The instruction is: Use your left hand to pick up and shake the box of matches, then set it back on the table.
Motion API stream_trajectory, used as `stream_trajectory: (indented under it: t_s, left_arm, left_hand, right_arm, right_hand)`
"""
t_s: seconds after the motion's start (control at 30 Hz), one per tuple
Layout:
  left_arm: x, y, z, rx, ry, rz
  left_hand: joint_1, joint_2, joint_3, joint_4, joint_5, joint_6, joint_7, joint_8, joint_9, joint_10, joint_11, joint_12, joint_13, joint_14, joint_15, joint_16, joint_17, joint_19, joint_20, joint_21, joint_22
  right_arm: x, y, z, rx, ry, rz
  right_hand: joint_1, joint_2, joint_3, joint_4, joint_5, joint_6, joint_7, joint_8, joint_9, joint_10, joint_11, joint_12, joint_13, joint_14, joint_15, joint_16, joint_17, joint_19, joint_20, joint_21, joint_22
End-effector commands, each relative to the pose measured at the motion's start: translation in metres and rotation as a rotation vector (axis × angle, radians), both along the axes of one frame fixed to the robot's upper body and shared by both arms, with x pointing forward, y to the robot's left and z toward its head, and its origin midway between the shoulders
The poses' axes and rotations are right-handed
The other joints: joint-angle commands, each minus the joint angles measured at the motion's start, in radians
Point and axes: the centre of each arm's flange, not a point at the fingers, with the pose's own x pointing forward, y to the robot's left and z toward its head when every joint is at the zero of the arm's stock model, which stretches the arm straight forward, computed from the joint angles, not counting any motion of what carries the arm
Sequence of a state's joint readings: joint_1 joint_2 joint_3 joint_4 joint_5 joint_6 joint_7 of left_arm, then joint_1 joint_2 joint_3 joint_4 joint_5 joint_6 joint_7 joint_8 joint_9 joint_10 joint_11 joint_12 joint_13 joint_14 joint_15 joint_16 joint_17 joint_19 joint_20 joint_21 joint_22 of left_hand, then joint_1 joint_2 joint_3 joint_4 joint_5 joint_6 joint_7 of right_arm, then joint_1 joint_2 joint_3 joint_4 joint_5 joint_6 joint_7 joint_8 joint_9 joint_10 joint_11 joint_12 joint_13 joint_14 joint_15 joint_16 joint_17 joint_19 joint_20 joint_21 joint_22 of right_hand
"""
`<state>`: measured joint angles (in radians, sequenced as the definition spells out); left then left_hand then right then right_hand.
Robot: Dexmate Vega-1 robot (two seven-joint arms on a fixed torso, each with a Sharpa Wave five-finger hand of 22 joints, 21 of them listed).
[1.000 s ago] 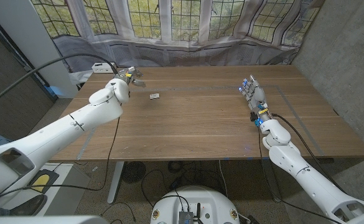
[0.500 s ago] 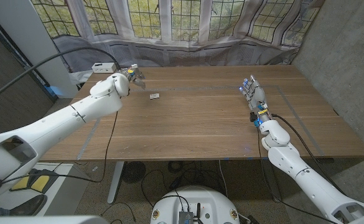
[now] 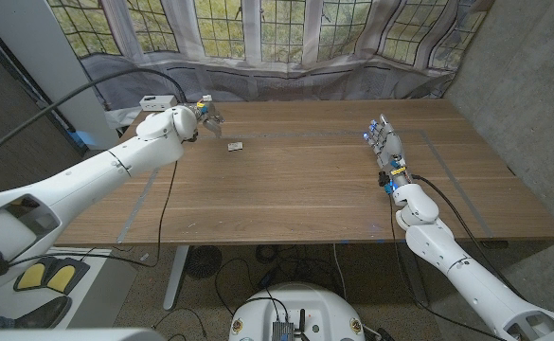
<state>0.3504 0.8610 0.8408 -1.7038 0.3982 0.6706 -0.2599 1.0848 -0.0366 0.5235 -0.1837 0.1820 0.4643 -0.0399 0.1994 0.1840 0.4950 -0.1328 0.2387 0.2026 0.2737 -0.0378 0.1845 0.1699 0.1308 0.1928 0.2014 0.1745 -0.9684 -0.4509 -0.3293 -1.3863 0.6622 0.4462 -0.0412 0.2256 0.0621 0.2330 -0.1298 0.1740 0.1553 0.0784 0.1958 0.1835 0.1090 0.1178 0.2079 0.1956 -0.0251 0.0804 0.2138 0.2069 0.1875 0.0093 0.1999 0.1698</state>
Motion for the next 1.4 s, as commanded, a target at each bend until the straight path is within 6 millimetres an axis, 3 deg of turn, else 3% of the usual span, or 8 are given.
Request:
stream_trajectory:
  t_s: [0.03,0.23,0.37,0.5,0.83,1.13,1.33,1.4]
  left_arm:
    - [0.015,-0.003,0.008,0.086,0.079,-0.006]
    - [0.022,-0.007,0.008,0.097,0.101,-0.007]
    - [0.028,-0.011,0.009,0.116,0.119,-0.001]
    - [0.033,-0.015,0.010,0.137,0.137,0.005]
    - [0.043,-0.020,0.006,0.167,0.171,0.007]
    - [0.049,-0.024,0.002,0.203,0.189,0.027]
    - [0.054,-0.027,-0.002,0.230,0.198,0.029]
    - [0.055,-0.028,-0.004,0.237,0.202,0.029]
  left_hand:
    - [0.020,0.001,0.006,0.000,0.006,0.004,-0.006,0.000,0.004,0.004,0.004,-0.003,0.005,0.000,-0.006,0.002,0.001,-0.005,0.007,-0.004,0.004]
    - [0.006,-0.016,-0.015,0.013,-0.001,0.017,-0.012,0.003,0.004,0.014,-0.010,-0.002,0.004,0.009,0.005,0.006,0.001,-0.006,0.001,-0.004,0.004]
    - [-0.004,-0.022,-0.026,0.019,-0.004,0.014,-0.004,0.001,0.004,0.010,-0.003,-0.006,0.005,0.009,0.018,0.005,0.002,-0.009,0.002,-0.005,0.004]
    - [-0.009,-0.023,-0.032,0.023,-0.005,0.010,0.003,-0.001,0.004,0.019,-0.010,-0.003,0.005,0.009,0.017,0.006,0.002,-0.010,0.003,-0.005,0.004]
    - [-0.020,-0.017,-0.042,0.030,-0.005,-0.001,0.011,-0.007,0.004,0.015,0.001,-0.007,0.007,-0.001,0.008,0.002,0.002,-0.013,0.001,-0.006,0.004]
    - [-0.042,-0.017,-0.063,0.037,-0.006,-0.062,0.022,-0.021,0.005,-0.035,0.019,-0.027,0.009,-0.017,0.014,-0.002,0.003,-0.022,0.005,-0.007,0.005]
    - [-0.053,-0.016,-0.075,0.038,-0.006,-0.085,0.002,-0.020,0.004,-0.088,0.038,-0.042,0.008,-0.026,0.022,-0.003,0.003,-0.030,0.009,-0.008,0.005]
    - [-0.057,-0.016,-0.080,0.038,-0.007,-0.088,-0.003,-0.018,0.004,-0.110,0.017,-0.047,0.007,-0.029,0.023,-0.003,0.003,-0.033,0.008,-0.008,0.005]
  right_arm:
    - [-0.001,0.003,0.000,-0.001,0.000,-0.006]
    - [-0.001,0.004,0.000,-0.001,-0.002,-0.005]
    - [-0.001,0.004,-0.001,0.002,-0.001,-0.006]
    - [-0.002,0.003,-0.001,0.002,-0.002,-0.010]
    - [-0.007,0.003,0.002,-0.008,-0.008,-0.021]
    - [-0.011,0.002,0.002,-0.013,-0.009,-0.027]
    - [-0.013,0.001,0.001,-0.011,-0.002,-0.029]
    - [-0.013,0.001,0.001,-0.013,-0.001,-0.031]
  right_hand:
    - [0.012,0.005,0.002,-0.006,0.003,0.000,-0.008,0.000,0.006,0.000,-0.001,-0.001,0.002,0.004,0.006,-0.003,0.004,0.003,0.006,-0.003,0.004]
    - [0.012,0.005,0.002,-0.006,0.003,0.001,-0.008,0.000,0.006,0.000,0.000,-0.001,0.002,0.005,0.007,-0.003,0.004,0.003,0.006,-0.003,0.004]
    - [0.012,0.005,0.002,-0.006,0.003,0.000,-0.010,0.000,0.006,0.000,-0.001,-0.001,0.002,0.005,0.006,-0.003,0.004,0.003,0.006,-0.003,0.004]
    - [0.012,0.005,0.002,-0.006,0.003,0.000,-0.012,0.000,0.006,0.000,-0.002,-0.001,0.002,0.005,0.006,-0.003,0.004,0.003,0.006,-0.003,0.004]
    - [0.012,0.004,0.001,-0.006,0.003,0.003,-0.014,0.001,0.006,0.000,0.000,-0.001,0.002,0.006,0.007,-0.002,0.004,0.003,0.007,-0.003,0.004]
    - [0.012,0.004,0.001,-0.006,0.003,0.004,-0.013,0.001,0.006,0.001,-0.002,-0.002,0.002,0.006,0.006,-0.003,0.004,0.003,0.007,-0.003,0.004]
    - [0.012,0.005,0.001,-0.006,0.003,0.004,-0.013,0.001,0.006,0.001,-0.001,-0.002,0.003,0.005,0.007,-0.003,0.004,0.001,0.008,-0.004,0.004]
    - [0.012,0.005,0.001,-0.006,0.003,0.004,-0.013,0.001,0.006,0.001,-0.001,-0.002,0.003,0.005,0.007,-0.003,0.004,0.001,0.008,-0.004,0.004]
